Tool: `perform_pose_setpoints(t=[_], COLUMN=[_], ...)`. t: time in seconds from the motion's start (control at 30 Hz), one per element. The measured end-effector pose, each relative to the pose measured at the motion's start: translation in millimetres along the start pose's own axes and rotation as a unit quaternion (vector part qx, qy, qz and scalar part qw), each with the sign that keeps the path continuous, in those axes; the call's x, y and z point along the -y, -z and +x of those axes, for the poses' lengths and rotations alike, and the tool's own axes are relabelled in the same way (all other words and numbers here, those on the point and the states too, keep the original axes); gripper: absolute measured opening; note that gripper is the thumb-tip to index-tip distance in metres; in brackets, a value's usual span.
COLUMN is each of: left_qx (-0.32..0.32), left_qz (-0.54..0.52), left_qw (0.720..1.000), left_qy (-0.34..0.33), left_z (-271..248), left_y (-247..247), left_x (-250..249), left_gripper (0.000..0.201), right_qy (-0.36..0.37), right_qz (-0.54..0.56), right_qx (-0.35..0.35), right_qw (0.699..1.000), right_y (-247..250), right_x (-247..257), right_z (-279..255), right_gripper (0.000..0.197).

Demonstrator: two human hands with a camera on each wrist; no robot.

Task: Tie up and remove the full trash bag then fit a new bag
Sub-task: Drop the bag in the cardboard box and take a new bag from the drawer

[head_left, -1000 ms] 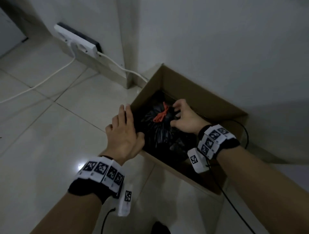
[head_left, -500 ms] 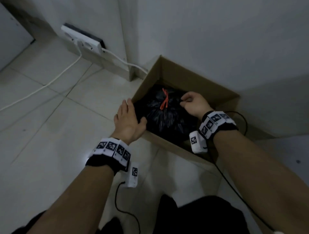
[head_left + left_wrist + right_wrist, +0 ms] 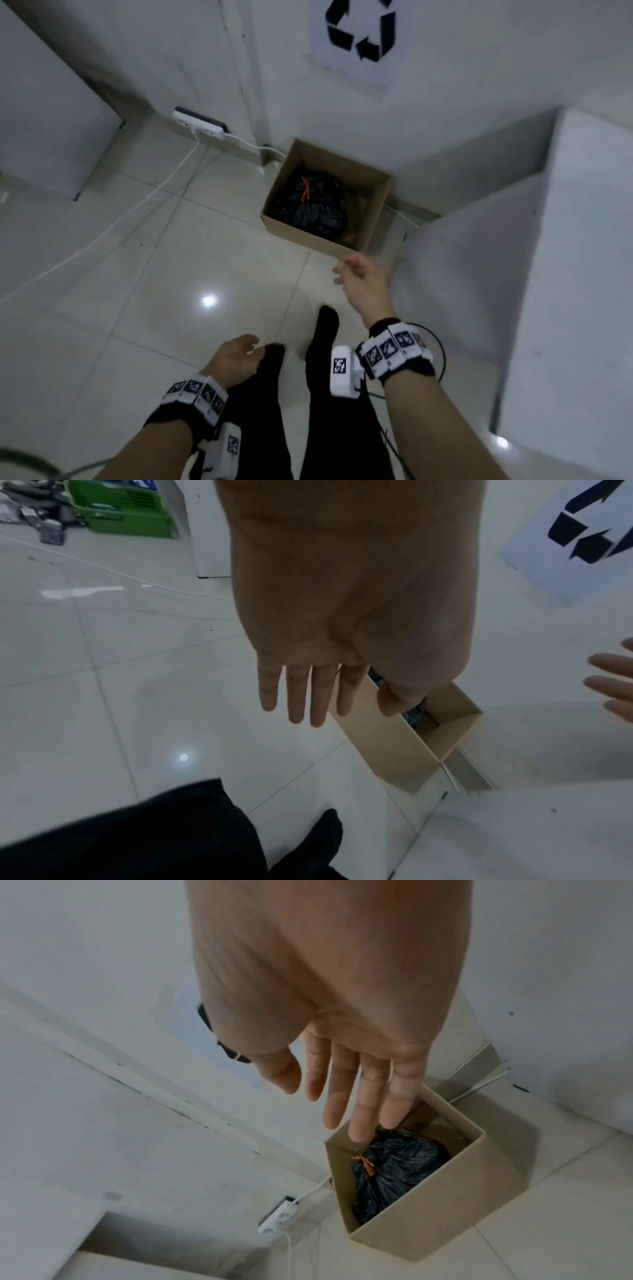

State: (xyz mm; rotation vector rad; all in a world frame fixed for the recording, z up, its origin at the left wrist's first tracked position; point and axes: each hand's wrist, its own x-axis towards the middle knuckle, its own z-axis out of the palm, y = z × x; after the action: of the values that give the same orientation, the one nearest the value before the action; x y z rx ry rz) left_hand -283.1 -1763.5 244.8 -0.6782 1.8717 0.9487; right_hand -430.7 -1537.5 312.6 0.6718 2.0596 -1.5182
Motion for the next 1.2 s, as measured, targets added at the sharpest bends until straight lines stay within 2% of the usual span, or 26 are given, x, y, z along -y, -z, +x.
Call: perform_pose_setpoints(t=[0.1,0.23,0.4,0.53,0.63,0.73,0.83,0.93,1.07,1.2], left_qx=[0.019,0.046,0.131,0.172,0.201,0.224,0.231,0.243,0.27,0.312], left_qz=[0.055,0.12,0.205,0.327,0.409,0.489,0.488,0.474,0.477,0.466], left_qw=[0.998,0.986,0.946,0.9,0.865,0.82,0.823,0.829,0.809,0.782], left_qy=[-0.028,-0.106,-0.214,-0.23,-0.209,-0.195,-0.177,-0.17,-0.213,-0.271], left_z=[-43.8,-84.9,-121.4,-137.9,-151.2,-175.3,-205.2,-230.8,-258.9,-281.3], left_y=[-4.0,-37.4,-137.5,-240.9,-325.1,-403.4,-478.4,-553.9,-665.8,-784.0], left_x=[3.6,-39.4,-121.0,-160.0,-166.6,-167.9,-179.3,-204.3,-241.3,-285.3], left_gripper=[0.037,0.03,0.023,0.035,0.036,0.032,0.022,0.017,0.013,0.019], right_qy=[-0.025,-0.136,-0.282,-0.335,-0.326,-0.273,-0.198,-0.155,-0.192,-0.273], right_qz=[0.044,0.117,0.169,0.269,0.363,0.423,0.452,0.464,0.457,0.453], right_qx=[0.017,-0.029,-0.104,-0.17,-0.231,-0.31,-0.374,-0.43,-0.448,-0.412], right_qw=[0.999,0.983,0.939,0.887,0.842,0.806,0.785,0.759,0.744,0.742], right_y=[22.9,66.9,139.0,207.5,268.9,337.5,406.9,461.4,497.0,513.5], right_x=[-23.5,-108.8,-242.7,-339.1,-389.0,-414.4,-429.8,-452.0,-510.5,-587.1], right_z=[-72.0,-150.6,-252.7,-329.6,-376.9,-417.3,-460.8,-498.0,-529.0,-544.9], right_gripper=[0.01,0.007,0.018,0.02,0.017,0.017,0.017,0.016,0.016,0.017])
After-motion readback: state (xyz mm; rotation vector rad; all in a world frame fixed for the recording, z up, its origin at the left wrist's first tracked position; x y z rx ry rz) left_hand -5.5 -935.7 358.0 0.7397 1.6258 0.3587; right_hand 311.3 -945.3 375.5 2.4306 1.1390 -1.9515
